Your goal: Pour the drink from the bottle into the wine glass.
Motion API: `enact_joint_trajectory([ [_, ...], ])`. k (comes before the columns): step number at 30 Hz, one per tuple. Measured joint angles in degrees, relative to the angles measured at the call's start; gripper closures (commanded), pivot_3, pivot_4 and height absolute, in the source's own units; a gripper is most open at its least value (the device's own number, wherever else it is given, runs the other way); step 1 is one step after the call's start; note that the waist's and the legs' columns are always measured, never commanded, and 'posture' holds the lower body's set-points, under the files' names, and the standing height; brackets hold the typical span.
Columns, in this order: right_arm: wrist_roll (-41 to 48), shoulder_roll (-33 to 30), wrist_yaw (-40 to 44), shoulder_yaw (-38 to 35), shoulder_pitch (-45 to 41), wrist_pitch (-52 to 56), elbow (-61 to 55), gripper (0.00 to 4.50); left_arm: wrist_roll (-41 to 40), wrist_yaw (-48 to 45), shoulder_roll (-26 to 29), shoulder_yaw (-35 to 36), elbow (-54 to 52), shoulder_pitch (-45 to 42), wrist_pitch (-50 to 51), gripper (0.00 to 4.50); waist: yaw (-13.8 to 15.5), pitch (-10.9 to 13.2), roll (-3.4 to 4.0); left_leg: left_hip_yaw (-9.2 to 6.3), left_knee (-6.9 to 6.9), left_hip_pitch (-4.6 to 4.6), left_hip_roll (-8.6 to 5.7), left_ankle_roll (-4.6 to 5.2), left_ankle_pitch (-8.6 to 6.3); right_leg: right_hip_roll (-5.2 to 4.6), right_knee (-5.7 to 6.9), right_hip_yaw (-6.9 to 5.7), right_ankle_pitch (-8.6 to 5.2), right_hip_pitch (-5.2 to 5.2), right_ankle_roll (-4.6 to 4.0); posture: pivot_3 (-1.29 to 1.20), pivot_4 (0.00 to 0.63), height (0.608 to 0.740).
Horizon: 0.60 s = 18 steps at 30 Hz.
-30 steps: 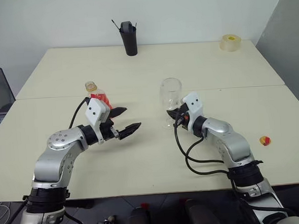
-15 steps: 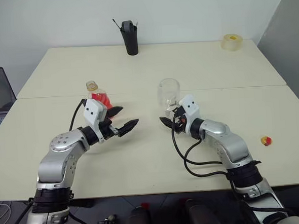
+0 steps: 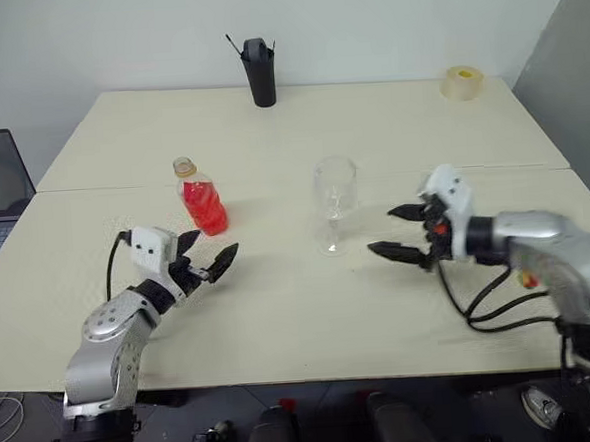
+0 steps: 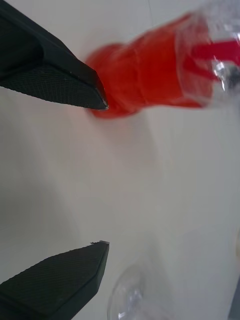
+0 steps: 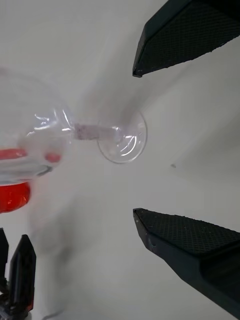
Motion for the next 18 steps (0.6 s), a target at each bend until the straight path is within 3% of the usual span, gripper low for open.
enact_joint_trajectory([
  [3, 5.23, -1.86, 0.01, -4.86, -10.81, 4.42, 0.25, 0.02, 1.0, 3.05, -1.28, 1.65, 0.6, -0.31, -3.11, 0.0, -0.08, 0.01, 0.03, 0.0, -0.03, 0.02, 0.04, 0.0, 0.0, 0.05, 0.0, -0.02, 0.0, -0.01, -0.01, 0.0, 0.15, 0.74],
  [7, 9.35, -1.07, -1.48, -5.86, -21.75, 8.33, 1.03, 0.02, 1.6, 5.92, -2.09, 2.83, 3.26, -2.31, -5.27, 0.0, 0.15, -0.03, -0.08, -0.09, -0.03, -0.09, 0.03, 0.0, 0.0, 0.02, -0.08, -0.03, 0.0, 0.0, -0.01, 0.0, 0.15, 0.74],
  [18, 11.62, 2.83, -6.62, 1.15, -23.53, 12.37, 2.53, 0.02, 4.95, 8.18, -1.77, 1.39, 10.99, -10.21, -5.52, 0.0, 0.34, -0.03, -0.08, -0.33, 0.16, -0.51, -0.17, -0.01, 0.0, -0.2, -0.08, -0.26, 0.03, -0.15, 0.05, 0.0, 0.15, 0.74],
])
